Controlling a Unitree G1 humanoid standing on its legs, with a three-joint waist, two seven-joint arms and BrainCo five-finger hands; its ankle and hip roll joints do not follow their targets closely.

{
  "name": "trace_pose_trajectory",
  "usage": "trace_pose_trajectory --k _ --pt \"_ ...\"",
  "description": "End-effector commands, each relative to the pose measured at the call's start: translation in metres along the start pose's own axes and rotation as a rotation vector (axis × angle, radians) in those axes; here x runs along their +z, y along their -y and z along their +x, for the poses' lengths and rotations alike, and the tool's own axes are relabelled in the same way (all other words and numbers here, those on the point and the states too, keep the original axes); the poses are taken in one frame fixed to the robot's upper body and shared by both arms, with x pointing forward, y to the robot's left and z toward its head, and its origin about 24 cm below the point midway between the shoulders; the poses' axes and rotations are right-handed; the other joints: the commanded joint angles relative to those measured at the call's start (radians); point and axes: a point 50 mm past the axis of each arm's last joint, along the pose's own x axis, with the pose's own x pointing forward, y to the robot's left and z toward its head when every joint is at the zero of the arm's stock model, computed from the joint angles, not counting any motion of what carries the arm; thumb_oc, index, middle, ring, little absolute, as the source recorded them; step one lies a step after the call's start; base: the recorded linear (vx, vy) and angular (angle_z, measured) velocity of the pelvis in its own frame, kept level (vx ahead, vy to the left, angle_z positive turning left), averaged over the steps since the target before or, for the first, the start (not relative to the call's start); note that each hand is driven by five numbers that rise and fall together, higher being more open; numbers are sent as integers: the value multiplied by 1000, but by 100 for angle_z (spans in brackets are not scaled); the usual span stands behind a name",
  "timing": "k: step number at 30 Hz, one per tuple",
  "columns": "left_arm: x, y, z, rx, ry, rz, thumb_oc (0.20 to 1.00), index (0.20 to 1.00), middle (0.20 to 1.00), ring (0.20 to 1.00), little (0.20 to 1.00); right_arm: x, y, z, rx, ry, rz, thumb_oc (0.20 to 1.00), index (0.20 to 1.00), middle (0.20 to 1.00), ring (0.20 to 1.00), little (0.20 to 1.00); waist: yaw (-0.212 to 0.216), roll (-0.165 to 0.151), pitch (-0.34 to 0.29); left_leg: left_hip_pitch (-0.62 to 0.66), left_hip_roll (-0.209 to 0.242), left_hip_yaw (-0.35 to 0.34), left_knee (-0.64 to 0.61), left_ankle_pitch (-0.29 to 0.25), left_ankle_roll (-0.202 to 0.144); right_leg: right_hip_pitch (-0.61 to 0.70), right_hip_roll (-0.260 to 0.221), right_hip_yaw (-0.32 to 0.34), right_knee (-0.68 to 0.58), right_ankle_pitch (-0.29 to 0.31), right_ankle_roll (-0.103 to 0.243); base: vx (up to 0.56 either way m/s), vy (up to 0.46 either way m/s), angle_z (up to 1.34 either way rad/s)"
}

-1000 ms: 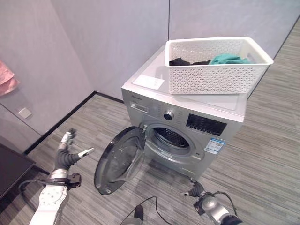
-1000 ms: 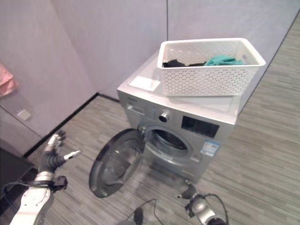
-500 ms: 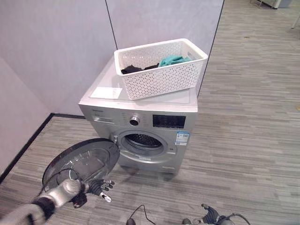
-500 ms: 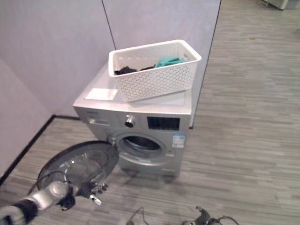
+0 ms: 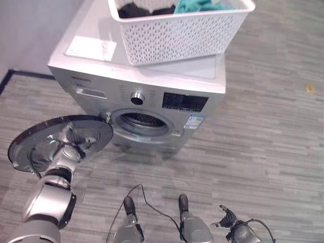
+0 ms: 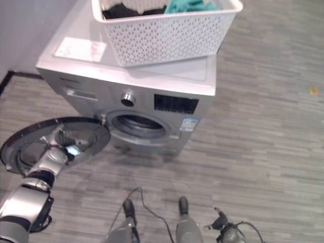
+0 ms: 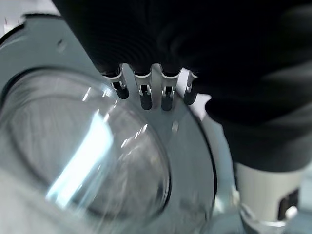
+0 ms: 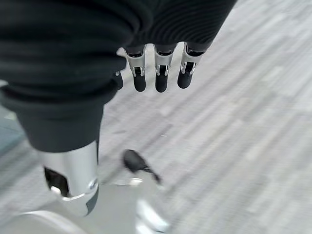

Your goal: Grab the laundry basket,head to the washer,open it,put in the laundry and shut it.

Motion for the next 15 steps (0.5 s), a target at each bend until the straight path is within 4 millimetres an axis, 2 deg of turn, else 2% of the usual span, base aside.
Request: trace_pose_trajectory --k 1,7,8,9,12,13,14,15 --pt "9 -33 9 129 23 9 1000 1000 1000 1000 1000 -5 10 1 -55 -25 45 1000 1000 1000 1000 1000 17 -56 -1 -12 11 -6 219 -215 -6 -111 -82 8 44 30 39 -25 16 5" --pt "15 -63 15 190 28 15 1000 1000 1000 1000 1000 -36 8 -4 -58 -155 123 1000 1000 1000 1000 1000 -1 -61 7 -74 1 -19 287 -245 8 -132 -100 12 44 49 48 -1 33 6" --pt "15 -63 15 190 28 15 1000 1000 1000 1000 1000 -36 8 -4 -57 -155 123 1000 1000 1000 1000 1000 -1 -61 7 -74 1 -19 288 -246 8 -132 -100 12 44 49 48 27 61 11" --pt "6 -69 15 197 1 17 1000 1000 1000 1000 1000 -47 12 -7 -75 -205 176 1000 1000 1000 1000 1000 -7 -68 1 -70 -1 -7 305 -264 17 -133 -103 23 44 55 53 27 62 2" --pt "-4 -72 13 202 -31 -5 1000 1000 1000 1000 1000 -60 20 -9 -118 -262 278 1000 1000 1000 1000 1000 -14 -76 -7 -60 -1 8 325 -287 30 -133 -105 40 48 60 58 41 64 -15" --pt "-14 -69 11 189 -54 -25 1000 1000 1000 1000 1000 -77 35 -13 -190 -335 379 1000 1000 1000 1000 1000 -20 -79 -17 -42 -4 19 339 -313 46 -131 -112 52 59 63 62 62 83 -23" --pt "-14 -69 11 189 -55 -25 1000 1000 1000 1000 1000 -77 35 -13 -190 -335 379 1000 1000 1000 1000 1000 -19 -78 -17 -42 -4 20 339 -314 46 -131 -112 53 60 63 63 65 103 -23" --pt "-18 -65 10 176 -60 -33 1000 1000 1000 1000 1000 -85 45 -15 -231 -360 418 1000 1000 1000 1000 1000 -21 -76 -22 -31 -8 23 343 -325 54 -128 -115 57 71 61 65 58 99 -30"
